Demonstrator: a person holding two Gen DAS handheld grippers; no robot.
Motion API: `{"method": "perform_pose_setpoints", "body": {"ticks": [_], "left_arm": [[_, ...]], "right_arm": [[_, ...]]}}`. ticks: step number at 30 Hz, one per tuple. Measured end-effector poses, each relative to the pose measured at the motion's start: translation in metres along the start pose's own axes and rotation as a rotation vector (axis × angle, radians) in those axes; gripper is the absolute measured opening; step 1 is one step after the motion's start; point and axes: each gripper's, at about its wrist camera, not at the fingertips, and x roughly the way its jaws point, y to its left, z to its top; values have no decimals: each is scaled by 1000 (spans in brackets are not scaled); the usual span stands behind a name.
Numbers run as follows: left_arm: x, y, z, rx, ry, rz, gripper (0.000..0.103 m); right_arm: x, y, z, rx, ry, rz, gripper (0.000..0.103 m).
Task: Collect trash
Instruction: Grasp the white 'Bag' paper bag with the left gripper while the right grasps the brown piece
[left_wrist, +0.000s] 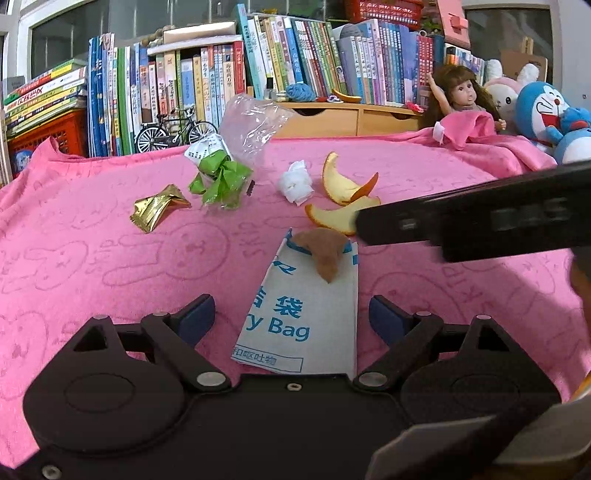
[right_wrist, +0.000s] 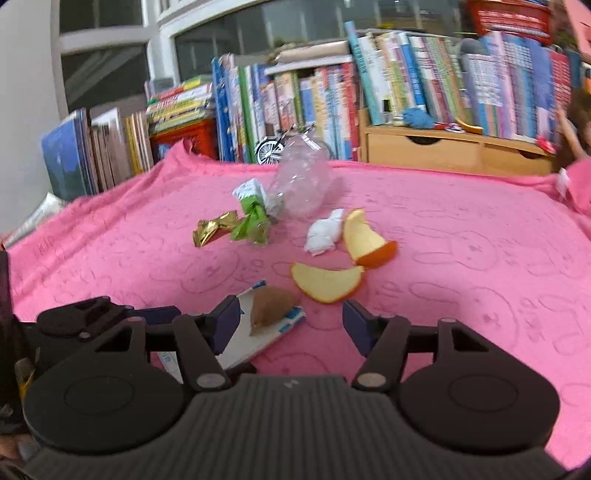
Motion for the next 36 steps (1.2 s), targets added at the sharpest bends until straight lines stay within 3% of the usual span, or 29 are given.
{"method": "perform_pose_setpoints", "body": {"ticks": [12,15,20,36], "left_arm": [[0,3,-1,-16,-10,-20,91],[0,3,-1,-14,-9,-23,92],[0,2,-1,-14,-9,-23,92],[3,-3,2,9,6,5,94]], "right_arm": [[44,11,9,-52,58,-9,70],[52,14,8,-74,87,-12,62],[50,16,3,-94,88,-30,37],[-9,-15,-21,-27,16,-116,36]]}}
